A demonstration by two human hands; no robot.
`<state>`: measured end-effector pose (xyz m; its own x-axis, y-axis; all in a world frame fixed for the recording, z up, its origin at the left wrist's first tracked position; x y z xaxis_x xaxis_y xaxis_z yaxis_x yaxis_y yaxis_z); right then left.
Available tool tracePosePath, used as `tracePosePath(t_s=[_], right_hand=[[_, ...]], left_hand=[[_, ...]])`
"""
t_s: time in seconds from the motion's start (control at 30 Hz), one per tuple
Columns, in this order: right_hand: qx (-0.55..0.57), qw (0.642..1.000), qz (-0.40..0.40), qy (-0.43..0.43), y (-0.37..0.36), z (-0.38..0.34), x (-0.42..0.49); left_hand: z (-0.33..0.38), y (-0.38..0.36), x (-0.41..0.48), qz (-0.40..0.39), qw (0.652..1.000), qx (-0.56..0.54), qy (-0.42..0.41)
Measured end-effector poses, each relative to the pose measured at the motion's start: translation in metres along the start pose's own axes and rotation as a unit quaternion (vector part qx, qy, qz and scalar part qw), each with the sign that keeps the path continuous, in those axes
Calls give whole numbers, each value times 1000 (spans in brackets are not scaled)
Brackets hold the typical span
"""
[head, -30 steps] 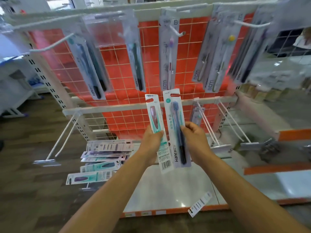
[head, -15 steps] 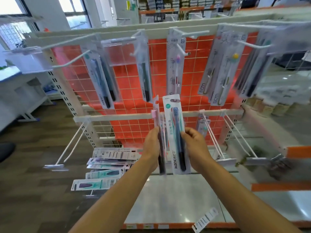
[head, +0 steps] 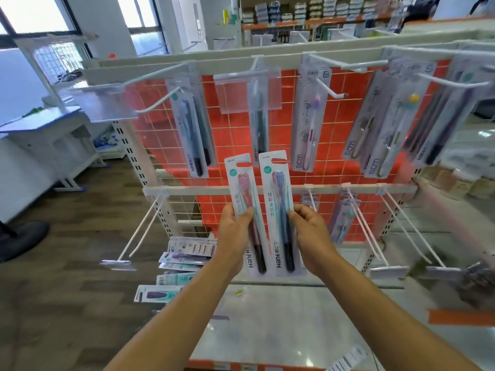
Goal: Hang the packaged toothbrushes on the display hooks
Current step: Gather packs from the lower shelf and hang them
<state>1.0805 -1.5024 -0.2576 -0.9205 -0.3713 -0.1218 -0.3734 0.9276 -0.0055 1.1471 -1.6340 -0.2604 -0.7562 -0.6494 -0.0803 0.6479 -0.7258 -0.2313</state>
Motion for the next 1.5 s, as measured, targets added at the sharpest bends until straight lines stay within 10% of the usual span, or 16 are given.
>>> tracePosePath(t_s=[1.5], right_hand=[[108, 971, -69, 202, -186, -73, -55]], left_hand=[[70, 170, 40, 50, 994, 39, -93]])
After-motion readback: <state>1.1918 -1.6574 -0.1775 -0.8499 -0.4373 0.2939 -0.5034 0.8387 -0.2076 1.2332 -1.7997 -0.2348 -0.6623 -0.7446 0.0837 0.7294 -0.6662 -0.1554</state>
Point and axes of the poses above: each hand's wrist, its own x-axis towards the middle knuckle, its own y-axis out of the back of the hand, z = x × y, the point moved 4 cm from there along x, towards the middle knuckle, and after that the axes turned 5 degrees about -x, right-handed, at the moved point
